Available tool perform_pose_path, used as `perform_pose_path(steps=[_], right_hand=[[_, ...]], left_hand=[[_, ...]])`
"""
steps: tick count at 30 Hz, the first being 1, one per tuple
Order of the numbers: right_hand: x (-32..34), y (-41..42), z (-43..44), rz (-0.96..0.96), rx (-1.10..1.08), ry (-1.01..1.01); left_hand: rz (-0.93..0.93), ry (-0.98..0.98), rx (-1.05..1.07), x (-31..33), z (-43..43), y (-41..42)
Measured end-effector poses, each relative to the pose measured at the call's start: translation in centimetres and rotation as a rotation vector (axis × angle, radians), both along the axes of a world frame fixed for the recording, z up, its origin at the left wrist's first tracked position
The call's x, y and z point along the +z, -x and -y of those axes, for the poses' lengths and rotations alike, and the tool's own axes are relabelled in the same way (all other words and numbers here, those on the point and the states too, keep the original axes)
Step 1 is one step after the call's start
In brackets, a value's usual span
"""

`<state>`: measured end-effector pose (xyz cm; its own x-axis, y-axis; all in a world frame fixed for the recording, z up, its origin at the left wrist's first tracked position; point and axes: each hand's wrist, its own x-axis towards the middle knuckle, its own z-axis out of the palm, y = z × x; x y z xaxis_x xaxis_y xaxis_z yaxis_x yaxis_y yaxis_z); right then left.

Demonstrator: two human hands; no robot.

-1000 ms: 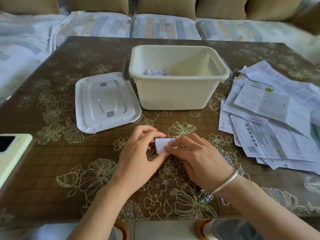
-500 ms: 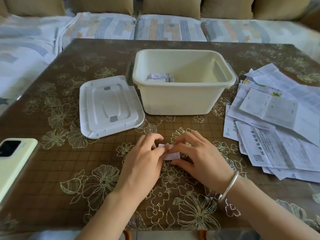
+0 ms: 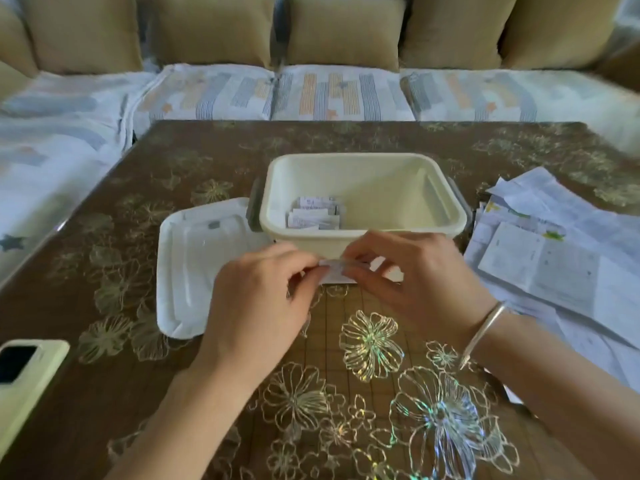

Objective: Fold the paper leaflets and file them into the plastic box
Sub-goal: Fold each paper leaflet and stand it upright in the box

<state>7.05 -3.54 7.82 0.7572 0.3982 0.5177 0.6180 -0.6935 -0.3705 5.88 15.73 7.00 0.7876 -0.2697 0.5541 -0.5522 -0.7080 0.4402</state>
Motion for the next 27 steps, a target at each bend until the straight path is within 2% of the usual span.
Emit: perform_pose_path(steps=[4, 7, 10, 14, 19, 22, 27], right_hand=[[3.6, -5.0, 0.9, -0.012, -0.094, -0.019], [4.4, -9.3, 2.1, -0.141, -0.254, 0.048], [3.4, -12.8, 2.2, -0.307, -0.32, 0.201], [1.7, -15.6, 0.6, -0.413, -0.313, 0.4], [0.4, -16.9, -0.3, -0.412, -0.366, 0.521], [0.3, -16.6, -0.1, -0.348, -0.412, 0.569], [0.9, -15.9, 1.0, -0.417, -0.417, 0.558]], left_hand=[[-0.046, 0.083, 0.011, 2.9, 0.2, -5.1], [-0.092, 0.03, 0.113, 3.7, -0.3, -9.0], [-0.134, -0.164, 0.14, 4.0, 0.3, -12.1], [-0.282, -0.4, -0.102, 3.3, 2.2, -14.7], [-0.349, -0.756, -0.012, 1.4, 3.0, -17.0], [-0.357, -0.838, -0.01, 1.0, 3.8, -16.9], [-0.328, -0.868, 0.02, 0.4, 3.8, -17.2]])
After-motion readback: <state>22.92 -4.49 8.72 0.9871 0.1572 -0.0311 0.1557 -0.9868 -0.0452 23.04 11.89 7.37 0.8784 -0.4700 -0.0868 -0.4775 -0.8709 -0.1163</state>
